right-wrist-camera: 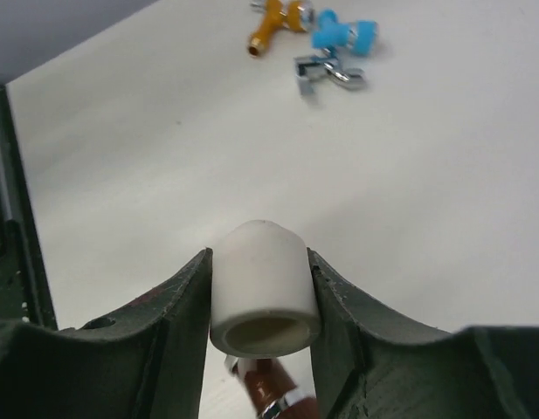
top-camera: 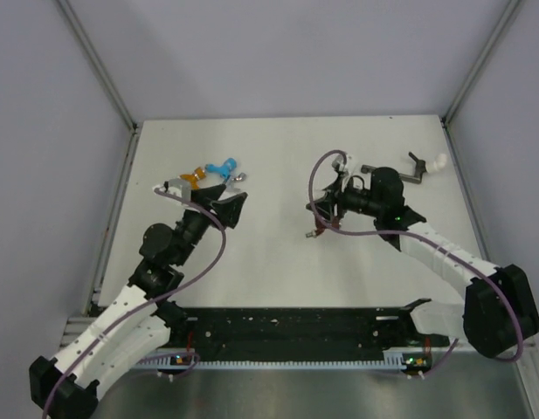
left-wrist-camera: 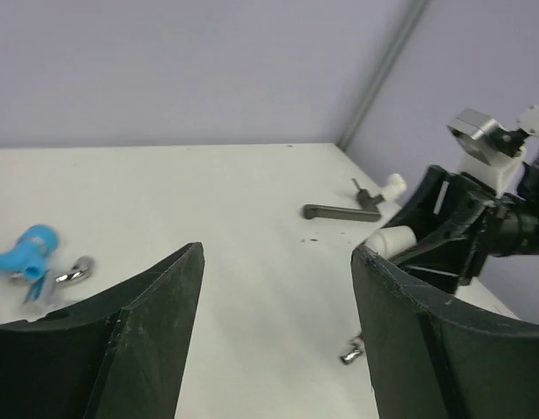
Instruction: Install the water faucets
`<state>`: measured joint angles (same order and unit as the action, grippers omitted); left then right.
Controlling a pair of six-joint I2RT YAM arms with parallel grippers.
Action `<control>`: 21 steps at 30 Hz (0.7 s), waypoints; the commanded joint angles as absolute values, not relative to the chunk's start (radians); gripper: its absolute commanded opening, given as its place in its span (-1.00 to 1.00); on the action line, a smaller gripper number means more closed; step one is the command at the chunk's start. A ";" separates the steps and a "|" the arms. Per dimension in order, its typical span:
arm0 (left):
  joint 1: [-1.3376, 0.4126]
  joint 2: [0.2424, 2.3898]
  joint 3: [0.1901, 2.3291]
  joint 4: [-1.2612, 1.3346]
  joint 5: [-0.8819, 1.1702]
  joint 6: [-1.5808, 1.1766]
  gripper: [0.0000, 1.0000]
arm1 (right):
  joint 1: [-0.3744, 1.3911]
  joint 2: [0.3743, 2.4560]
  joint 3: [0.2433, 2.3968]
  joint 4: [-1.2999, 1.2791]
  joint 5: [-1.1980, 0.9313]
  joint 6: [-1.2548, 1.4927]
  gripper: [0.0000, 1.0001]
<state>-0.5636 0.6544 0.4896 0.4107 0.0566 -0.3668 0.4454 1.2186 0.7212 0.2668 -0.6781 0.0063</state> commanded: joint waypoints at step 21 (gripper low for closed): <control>-0.551 0.519 0.400 0.269 -0.374 -0.425 0.52 | -0.319 1.794 0.569 1.040 -0.526 0.805 -0.44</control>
<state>-0.5560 0.5407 0.3786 0.3031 -0.3058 -0.3775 -0.2329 1.6791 0.5900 0.7059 -0.5198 0.6025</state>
